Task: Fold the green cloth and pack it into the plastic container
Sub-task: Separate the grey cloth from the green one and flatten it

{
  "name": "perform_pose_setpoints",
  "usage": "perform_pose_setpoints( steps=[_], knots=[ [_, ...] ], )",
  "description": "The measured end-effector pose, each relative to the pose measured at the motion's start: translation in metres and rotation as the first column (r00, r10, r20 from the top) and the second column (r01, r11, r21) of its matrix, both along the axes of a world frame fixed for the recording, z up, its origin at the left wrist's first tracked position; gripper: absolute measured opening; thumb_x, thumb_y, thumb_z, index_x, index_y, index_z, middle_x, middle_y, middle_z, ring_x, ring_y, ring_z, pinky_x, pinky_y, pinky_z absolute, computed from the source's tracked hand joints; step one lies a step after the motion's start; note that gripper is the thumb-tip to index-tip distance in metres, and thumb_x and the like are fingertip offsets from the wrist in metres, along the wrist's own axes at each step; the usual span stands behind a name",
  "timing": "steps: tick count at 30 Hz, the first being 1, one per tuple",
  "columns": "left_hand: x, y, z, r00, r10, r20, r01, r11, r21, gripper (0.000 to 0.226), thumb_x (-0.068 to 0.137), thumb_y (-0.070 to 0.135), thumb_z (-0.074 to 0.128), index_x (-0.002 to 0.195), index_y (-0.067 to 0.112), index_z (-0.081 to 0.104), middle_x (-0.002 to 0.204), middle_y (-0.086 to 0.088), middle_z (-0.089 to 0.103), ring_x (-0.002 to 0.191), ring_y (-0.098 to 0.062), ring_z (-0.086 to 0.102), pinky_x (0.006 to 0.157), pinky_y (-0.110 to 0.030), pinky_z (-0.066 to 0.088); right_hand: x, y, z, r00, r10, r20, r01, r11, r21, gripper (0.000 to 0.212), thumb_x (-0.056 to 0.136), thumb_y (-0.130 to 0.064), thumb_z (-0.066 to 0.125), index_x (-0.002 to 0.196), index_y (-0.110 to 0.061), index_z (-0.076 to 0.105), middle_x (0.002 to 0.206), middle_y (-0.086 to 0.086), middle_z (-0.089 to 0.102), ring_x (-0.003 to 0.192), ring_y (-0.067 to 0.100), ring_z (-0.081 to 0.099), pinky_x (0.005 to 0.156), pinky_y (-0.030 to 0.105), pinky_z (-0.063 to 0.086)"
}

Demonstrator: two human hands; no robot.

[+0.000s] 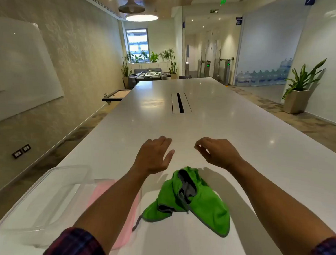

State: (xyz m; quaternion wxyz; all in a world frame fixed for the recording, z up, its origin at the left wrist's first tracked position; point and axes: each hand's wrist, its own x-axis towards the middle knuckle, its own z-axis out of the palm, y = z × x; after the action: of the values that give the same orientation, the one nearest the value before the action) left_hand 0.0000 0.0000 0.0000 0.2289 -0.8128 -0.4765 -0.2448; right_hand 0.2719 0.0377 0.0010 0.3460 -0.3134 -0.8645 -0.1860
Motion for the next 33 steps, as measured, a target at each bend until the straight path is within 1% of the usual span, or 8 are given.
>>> perform_pose_setpoints(
  steps=[2,5,9,16,21,26,29,33],
  knots=[
    [0.004,-0.003,-0.001,1.000,-0.006,-0.003,0.006,0.999,-0.031,0.038,0.097,0.042,0.047,0.112,0.012,0.066,0.096,-0.004,0.070,0.070,-0.025,0.064,0.068,-0.039,0.052,-0.003,-0.001,0.000,0.999,0.017,0.042,-0.016,1.000,-0.025,0.012,0.096,-0.029,0.068,0.091,-0.019,0.070,0.084,-0.007,0.074,0.052,0.014,0.063,0.045,0.020,0.037],
    [0.010,-0.007,-0.010,0.999,-0.016,-0.050,0.013,0.997,-0.071,0.036,0.098,0.041,0.047,0.087,0.014,0.068,0.074,-0.001,0.067,0.057,-0.025,0.059,0.065,-0.038,0.051,-0.008,-0.005,-0.005,0.994,0.044,0.101,-0.033,0.994,-0.104,0.026,0.098,-0.044,0.063,0.084,-0.022,0.069,0.076,-0.009,0.069,0.053,0.013,0.060,0.045,0.023,0.043],
    [0.017,-0.008,-0.016,0.993,-0.027,-0.113,0.010,0.989,-0.148,0.043,0.098,0.047,0.042,0.065,0.020,0.051,0.062,0.001,0.061,0.051,-0.022,0.048,0.061,-0.032,0.040,-0.012,-0.009,-0.006,0.985,0.070,0.156,-0.038,0.979,-0.198,0.040,0.097,-0.056,0.055,0.081,-0.023,0.070,0.074,-0.009,0.067,0.055,0.012,0.060,0.050,0.025,0.046],
    [0.031,-0.010,-0.024,0.982,-0.022,-0.188,-0.046,0.937,-0.346,0.053,0.096,0.058,0.035,0.072,0.018,0.060,0.065,-0.002,0.062,0.061,-0.026,0.058,0.057,-0.030,0.038,-0.019,-0.011,-0.009,0.955,0.088,0.284,0.032,0.920,-0.390,0.048,0.090,-0.072,0.052,0.092,-0.029,0.072,0.079,-0.011,0.068,0.067,0.007,0.059,0.060,0.027,0.047],
    [0.036,-0.009,-0.024,0.973,-0.033,-0.227,-0.080,0.879,-0.471,0.030,0.094,0.047,0.052,0.081,0.021,0.061,0.075,-0.004,0.065,0.071,-0.028,0.063,0.060,-0.030,0.039,-0.021,-0.011,-0.010,0.922,0.086,0.378,0.113,0.873,-0.474,0.043,0.086,-0.070,0.061,0.097,-0.030,0.072,0.081,-0.011,0.069,0.071,0.008,0.060,0.061,0.026,0.044],
    [0.039,-0.008,-0.016,0.987,-0.010,-0.160,-0.073,0.863,-0.499,0.021,0.091,0.037,0.057,0.085,0.018,0.065,0.080,-0.005,0.067,0.075,-0.027,0.063,0.063,-0.031,0.043,-0.027,-0.011,-0.009,0.887,0.065,0.457,0.213,0.821,-0.530,0.021,0.086,-0.035,0.065,0.104,-0.028,0.072,0.095,-0.009,0.074,0.086,0.017,0.066,0.073,0.032,0.054],
    [0.038,-0.007,-0.009,0.999,0.021,-0.046,-0.041,0.878,-0.477,0.021,0.086,0.035,0.057,0.079,0.017,0.062,0.077,-0.003,0.065,0.072,-0.028,0.062,0.061,-0.032,0.048,-0.023,-0.008,-0.005,0.927,0.030,0.375,0.206,0.794,-0.572,0.019,0.088,-0.032,0.063,0.105,-0.026,0.071,0.093,-0.009,0.074,0.081,0.013,0.062,0.073,0.033,0.053],
    [0.037,-0.005,0.004,0.968,0.092,0.233,0.032,0.877,-0.479,0.018,0.082,0.033,0.055,0.073,0.018,0.054,0.069,0.000,0.061,0.066,-0.025,0.059,0.056,-0.037,0.047,-0.016,-0.002,0.006,0.998,0.015,0.054,0.025,0.739,-0.674,0.011,0.093,-0.023,0.068,0.101,-0.016,0.072,0.088,-0.001,0.074,0.080,0.018,0.068,0.075,0.038,0.056]
  ],
)
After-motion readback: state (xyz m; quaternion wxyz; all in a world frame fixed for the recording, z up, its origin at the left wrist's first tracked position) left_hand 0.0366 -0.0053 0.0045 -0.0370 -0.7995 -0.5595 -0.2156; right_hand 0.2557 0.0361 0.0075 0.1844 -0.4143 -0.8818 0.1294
